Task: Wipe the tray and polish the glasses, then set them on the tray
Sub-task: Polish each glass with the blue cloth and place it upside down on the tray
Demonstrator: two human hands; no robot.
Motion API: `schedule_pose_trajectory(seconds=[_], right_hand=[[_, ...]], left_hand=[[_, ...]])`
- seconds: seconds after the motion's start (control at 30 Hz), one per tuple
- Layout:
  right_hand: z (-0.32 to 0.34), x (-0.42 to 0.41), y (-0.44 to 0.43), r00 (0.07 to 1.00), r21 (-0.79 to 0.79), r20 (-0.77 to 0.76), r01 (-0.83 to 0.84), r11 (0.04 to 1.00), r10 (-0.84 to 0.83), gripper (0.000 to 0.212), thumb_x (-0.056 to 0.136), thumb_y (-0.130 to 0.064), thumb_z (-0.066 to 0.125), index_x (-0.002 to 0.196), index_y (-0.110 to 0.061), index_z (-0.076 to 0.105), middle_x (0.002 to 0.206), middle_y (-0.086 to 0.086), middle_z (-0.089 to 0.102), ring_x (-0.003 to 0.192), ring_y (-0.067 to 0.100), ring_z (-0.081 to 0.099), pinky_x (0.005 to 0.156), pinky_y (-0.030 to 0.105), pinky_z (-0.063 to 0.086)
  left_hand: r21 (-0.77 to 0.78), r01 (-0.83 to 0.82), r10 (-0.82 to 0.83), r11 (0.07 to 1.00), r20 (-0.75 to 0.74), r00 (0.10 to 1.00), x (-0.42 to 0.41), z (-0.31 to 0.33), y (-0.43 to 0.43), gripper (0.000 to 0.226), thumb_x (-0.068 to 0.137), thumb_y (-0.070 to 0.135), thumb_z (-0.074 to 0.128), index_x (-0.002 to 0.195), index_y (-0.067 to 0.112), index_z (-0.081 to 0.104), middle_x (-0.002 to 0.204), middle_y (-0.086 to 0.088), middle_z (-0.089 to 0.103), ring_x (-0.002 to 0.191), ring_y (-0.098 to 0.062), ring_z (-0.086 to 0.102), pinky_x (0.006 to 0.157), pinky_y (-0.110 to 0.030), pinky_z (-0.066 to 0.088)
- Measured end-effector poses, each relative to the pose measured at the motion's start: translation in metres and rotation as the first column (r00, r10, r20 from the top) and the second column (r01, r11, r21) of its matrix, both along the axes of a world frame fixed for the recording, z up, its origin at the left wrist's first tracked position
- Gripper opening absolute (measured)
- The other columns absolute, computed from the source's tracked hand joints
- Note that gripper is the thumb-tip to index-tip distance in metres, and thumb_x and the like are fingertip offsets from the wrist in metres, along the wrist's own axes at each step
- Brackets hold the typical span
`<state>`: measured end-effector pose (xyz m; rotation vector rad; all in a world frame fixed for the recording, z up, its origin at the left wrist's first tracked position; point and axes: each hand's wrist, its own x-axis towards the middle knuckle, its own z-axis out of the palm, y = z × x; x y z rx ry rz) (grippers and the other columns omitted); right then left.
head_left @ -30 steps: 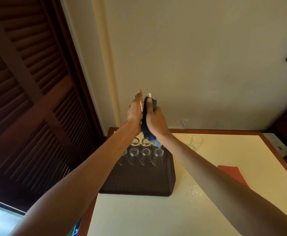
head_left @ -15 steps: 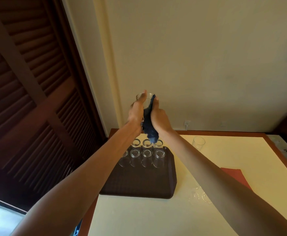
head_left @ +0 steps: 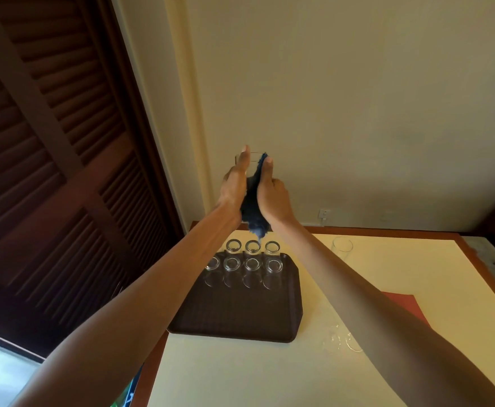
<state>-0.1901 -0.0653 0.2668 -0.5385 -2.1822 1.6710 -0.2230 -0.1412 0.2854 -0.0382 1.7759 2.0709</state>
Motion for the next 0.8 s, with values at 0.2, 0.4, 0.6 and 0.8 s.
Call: schedule_pose_trajectory(seconds=[0.2,0.4,0.6,0.8], right_hand=[[-0.01,0.008,-0.002,0.997,0.2,0.037,-0.071,0.977,0.064,0.064,0.106,-0.055,0.022,0.096,-0.003,0.059,0.075,0.008,0.063,0.068,0.02,0.064,0.056,0.024,0.045],[0.003,0.001,0.001,0.987,0.144,-0.15,0.075,0.987,-0.053,0.054,0.105,-0.054,0.032,0.103,-0.005,0.054,0.08,0.005,0.069,0.062,0.015,0.068,0.053,0.024,0.054],[0.001,0.003,0.003,0.998,-0.015,0.052,-0.029,0.999,0.03,0.08,0.103,-0.061,0.012,0.075,-0.008,0.065,0.077,0.014,0.069,0.077,0.027,0.069,0.075,0.036,0.057],[0.002,0.007,-0.013,0.995,0.104,0.063,-0.086,0.991,0.08,0.06,0.107,-0.053,0.022,0.113,-0.002,0.052,0.083,0.006,0.061,0.07,0.011,0.058,0.05,0.013,0.04]], left_hand=[[-0.082,-0.065,0.063,0.995,-0.035,0.997,0.003,0.0,-0.002,0.062,0.097,0.071,0.05,0.121,0.017,0.067,0.108,-0.007,0.073,0.1,-0.026,0.071,0.091,-0.044,0.059],[0.006,0.029,-0.028,1.0,-0.049,0.998,0.004,-0.004,0.0,0.071,0.097,0.074,0.04,0.12,0.017,0.075,0.113,-0.012,0.077,0.107,-0.028,0.074,0.102,-0.051,0.056],[-0.134,0.014,-0.029,0.991,-0.113,0.993,0.001,0.008,-0.003,0.056,0.092,0.078,0.049,0.111,0.03,0.072,0.117,-0.001,0.066,0.114,-0.022,0.064,0.106,-0.047,0.05],[-0.102,-0.1,0.089,0.99,-0.106,0.99,-0.002,0.001,-0.007,0.054,0.098,0.07,0.049,0.118,0.021,0.063,0.108,-0.003,0.07,0.097,-0.019,0.069,0.082,-0.036,0.058]])
